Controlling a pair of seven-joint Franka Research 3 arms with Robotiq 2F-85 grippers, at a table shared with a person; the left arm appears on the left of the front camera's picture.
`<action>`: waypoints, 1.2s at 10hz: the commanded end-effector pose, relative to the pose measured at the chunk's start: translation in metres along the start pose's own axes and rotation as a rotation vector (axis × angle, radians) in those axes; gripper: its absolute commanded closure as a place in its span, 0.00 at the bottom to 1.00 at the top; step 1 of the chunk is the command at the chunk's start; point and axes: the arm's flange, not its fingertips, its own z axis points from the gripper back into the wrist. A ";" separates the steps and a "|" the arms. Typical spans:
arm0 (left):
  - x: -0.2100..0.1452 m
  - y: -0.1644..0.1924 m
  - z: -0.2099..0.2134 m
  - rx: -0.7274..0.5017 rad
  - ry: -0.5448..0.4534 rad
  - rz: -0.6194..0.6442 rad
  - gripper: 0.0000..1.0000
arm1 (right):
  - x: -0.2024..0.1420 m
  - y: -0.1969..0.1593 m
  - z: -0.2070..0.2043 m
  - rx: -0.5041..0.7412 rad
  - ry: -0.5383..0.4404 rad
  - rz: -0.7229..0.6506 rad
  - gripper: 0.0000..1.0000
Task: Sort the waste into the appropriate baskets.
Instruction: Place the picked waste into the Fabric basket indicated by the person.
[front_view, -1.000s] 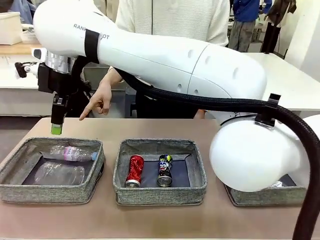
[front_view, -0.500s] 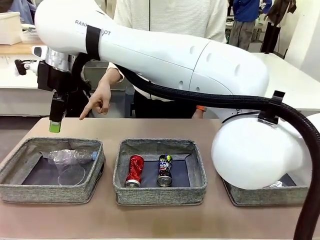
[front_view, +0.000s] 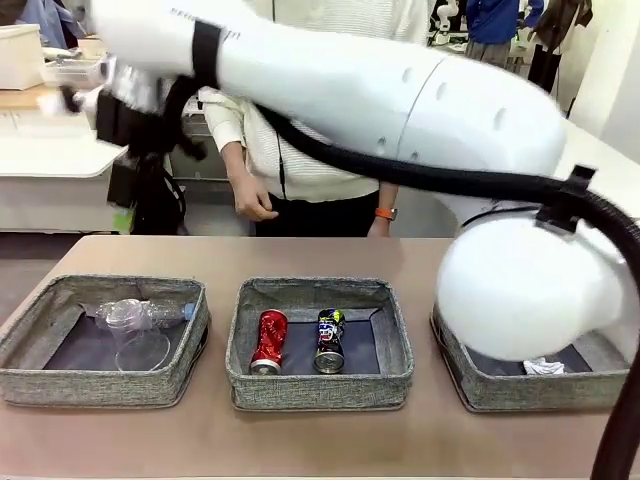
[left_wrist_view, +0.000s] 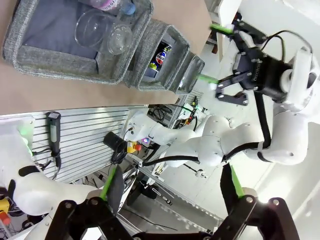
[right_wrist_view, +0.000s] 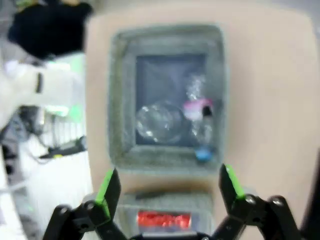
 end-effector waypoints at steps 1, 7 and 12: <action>-0.002 -0.002 0.000 0.000 0.000 0.001 0.00 | -0.115 0.026 0.046 -0.043 -0.092 -0.491 0.00; -0.002 -0.002 0.000 0.000 0.000 0.001 0.00 | -0.351 0.095 0.036 0.308 -0.575 -0.669 0.00; -0.002 -0.002 0.000 0.000 0.000 0.001 0.00 | -0.365 0.184 -0.009 0.549 0.201 -0.454 0.00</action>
